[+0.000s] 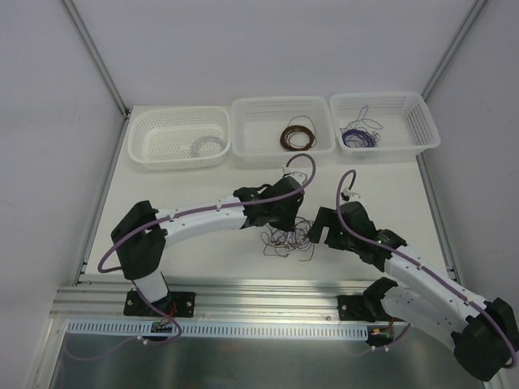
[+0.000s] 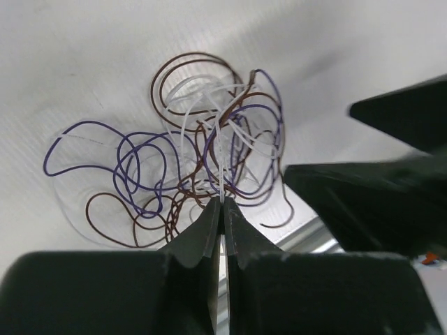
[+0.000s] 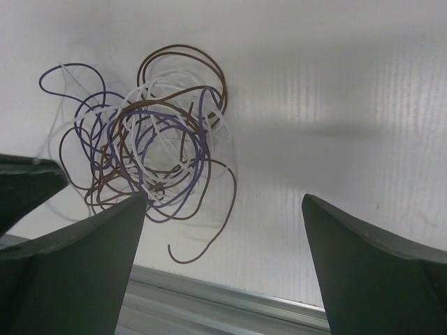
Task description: Untangle the cables
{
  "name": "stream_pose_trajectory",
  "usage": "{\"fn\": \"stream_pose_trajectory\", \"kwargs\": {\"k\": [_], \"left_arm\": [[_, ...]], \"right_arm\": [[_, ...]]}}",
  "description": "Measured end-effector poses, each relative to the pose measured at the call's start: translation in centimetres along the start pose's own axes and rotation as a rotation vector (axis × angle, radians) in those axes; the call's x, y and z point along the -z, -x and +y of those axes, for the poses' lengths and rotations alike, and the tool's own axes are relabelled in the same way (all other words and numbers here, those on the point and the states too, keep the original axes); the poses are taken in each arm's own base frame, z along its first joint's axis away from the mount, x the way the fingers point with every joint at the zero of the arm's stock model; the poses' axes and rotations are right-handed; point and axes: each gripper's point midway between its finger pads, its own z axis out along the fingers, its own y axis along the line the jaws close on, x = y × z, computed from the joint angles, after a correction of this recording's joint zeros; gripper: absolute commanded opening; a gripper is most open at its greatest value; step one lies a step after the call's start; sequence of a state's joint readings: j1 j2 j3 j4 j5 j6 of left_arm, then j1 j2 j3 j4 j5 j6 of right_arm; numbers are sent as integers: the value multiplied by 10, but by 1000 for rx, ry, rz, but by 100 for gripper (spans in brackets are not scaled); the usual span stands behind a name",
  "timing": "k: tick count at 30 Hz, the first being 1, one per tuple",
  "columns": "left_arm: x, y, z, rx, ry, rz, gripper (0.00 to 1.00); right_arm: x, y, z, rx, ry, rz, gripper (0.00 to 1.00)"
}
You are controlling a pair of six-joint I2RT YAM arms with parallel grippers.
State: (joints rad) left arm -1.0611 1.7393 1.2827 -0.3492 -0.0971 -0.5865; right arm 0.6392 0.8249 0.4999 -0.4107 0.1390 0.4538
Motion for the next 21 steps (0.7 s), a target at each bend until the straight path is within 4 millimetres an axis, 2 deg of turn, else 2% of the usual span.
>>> {"fn": "stream_pose_trajectory", "kwargs": {"k": [6,9,13,17,21], "left_arm": [[61,35,-21,14,-106,-145,0],[77,41,-26,13,-135,-177,0],[95,45,-26,16,-153,-212,0],[122,58,-27,20,-178,-282,0],[158,70,-22,8,-186,-368,0]], "right_arm": [[-19,-7,14,-36,44,44,89],[-27,-7,20,-49,61,55,85],[-38,-12,24,-66,72,74,75],[-49,-22,19,-84,47,113,59],[-54,-27,13,-106,30,130,57]]}}
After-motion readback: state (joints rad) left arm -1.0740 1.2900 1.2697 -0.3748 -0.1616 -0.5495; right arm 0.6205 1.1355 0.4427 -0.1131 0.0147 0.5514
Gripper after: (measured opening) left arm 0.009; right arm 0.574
